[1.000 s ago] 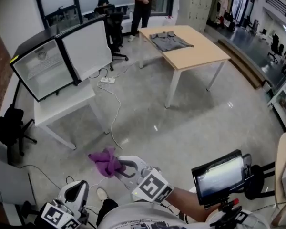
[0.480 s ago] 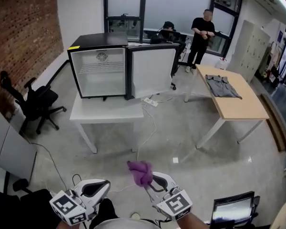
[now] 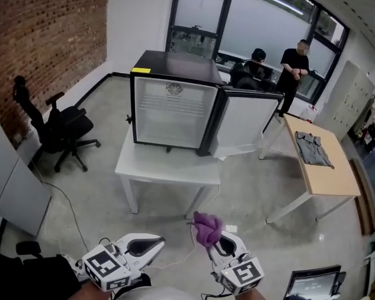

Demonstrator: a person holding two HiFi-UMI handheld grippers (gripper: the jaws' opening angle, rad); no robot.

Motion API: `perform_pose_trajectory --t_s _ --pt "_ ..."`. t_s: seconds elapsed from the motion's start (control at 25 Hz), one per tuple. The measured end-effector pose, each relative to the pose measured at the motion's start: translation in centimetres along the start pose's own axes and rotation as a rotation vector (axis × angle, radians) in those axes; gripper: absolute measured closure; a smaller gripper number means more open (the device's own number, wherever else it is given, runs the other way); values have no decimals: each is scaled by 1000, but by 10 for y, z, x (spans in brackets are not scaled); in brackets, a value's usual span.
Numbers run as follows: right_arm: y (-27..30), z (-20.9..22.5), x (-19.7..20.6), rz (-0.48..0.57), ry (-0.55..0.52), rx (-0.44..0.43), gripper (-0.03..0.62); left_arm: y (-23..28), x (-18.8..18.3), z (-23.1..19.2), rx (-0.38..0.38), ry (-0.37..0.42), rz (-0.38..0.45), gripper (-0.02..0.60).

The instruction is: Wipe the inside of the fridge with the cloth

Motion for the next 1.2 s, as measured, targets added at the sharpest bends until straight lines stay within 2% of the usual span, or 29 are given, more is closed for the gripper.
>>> perform_pose_trajectory --t_s 0.2,0.36,0.68,0.92,1.2 --pt "75 3 -18 31 51 64 516 -23 -20 -68 -8 23 -21 575" --pt "123 5 -38 62 50 130 516 -41 -36 -111 2 34 -18 575" --pt "182 19 -60 53 43 191 516 -51 -54 -154 5 16 24 575" --pt "234 69 -67 78 39 250 516 -39 -70 -186 -27 24 37 575" --pt "309 147 -97 121 12 292 516 -8 -105 -225 -68 43 37 575"
Point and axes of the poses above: the fingertips, and each gripper's own axes: y forward along the fingers, z to its right, x out of its underside, the point moved 10 cm from there along -y, backward along the fingers, and after that the axes turned 4 degrees about -y, right-handed, at the moved point
